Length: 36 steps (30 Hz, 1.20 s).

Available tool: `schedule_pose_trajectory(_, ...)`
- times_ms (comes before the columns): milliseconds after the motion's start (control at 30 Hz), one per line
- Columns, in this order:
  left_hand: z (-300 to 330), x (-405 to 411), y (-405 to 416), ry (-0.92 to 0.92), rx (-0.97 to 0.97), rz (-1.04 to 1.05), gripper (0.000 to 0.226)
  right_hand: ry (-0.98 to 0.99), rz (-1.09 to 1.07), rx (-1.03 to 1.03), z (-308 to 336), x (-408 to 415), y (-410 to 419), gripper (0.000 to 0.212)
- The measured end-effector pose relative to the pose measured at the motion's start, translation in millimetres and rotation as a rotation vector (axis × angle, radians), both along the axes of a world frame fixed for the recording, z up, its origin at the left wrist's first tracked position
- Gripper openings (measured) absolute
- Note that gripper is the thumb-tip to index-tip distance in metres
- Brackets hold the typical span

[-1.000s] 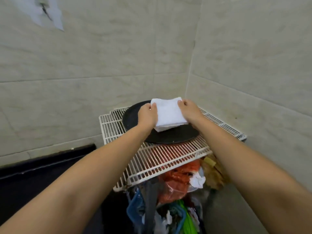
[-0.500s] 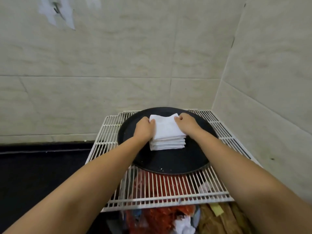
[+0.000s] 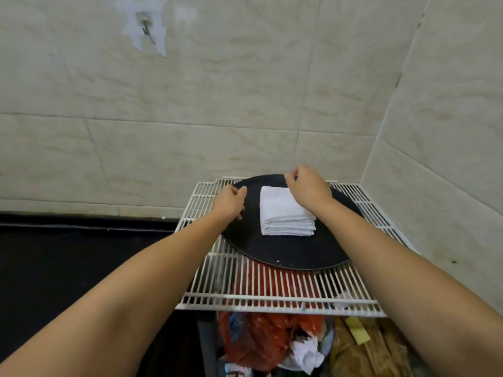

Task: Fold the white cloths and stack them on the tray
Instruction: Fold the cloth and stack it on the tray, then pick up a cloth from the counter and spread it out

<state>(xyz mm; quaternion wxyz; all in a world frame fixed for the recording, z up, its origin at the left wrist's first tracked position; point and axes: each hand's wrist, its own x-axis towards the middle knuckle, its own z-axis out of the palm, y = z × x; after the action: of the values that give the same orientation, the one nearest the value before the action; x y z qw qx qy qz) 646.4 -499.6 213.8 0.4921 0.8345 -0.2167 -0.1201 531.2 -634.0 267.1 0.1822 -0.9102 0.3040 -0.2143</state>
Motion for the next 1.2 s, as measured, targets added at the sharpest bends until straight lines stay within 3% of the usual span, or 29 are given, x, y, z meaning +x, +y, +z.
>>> schedule_pose_trajectory(133,11.7,13.5,76.2,-0.081,-0.083,-0.036,0.033,-0.027,0.185,-0.064,6.1,29.6,77.2,0.029)
schedule_pose_trajectory(233,7.7,21.5,168.1,-0.158,-0.026,-0.003,0.029,0.005,0.360,-0.108,-8.3,59.8,157.5,0.029)
schedule_pose_trajectory(400,-17.1,28.4,343.2,-0.238,0.205,0.156,0.024,0.019,0.598,-0.158,-58.1,108.1,306.2,0.026)
schedule_pose_trajectory(533,-41.1,28.0,501.9,-0.300,0.497,0.264,0.025,0.079,0.741,-0.240,-102.1,131.1,445.6,0.032)
schedule_pose_trajectory(734,-88.1,16.8,682.0,-0.209,0.745,0.367,0.028,0.153,0.966,-0.301,-165.9,148.4,606.0,0.039)
schedule_pose_trajectory(934,-132.2,19.8,784.9,-0.093,0.789,0.469,0.036,0.269,1.172,-0.325,-208.2,178.0,714.4,0.042)
schedule_pose_trajectory(1200,-156.2,98.7,858.7,0.008,0.909,0.568,0.038,0.361,1.296,-0.347,-235.4,285.9,806.2,0.039)
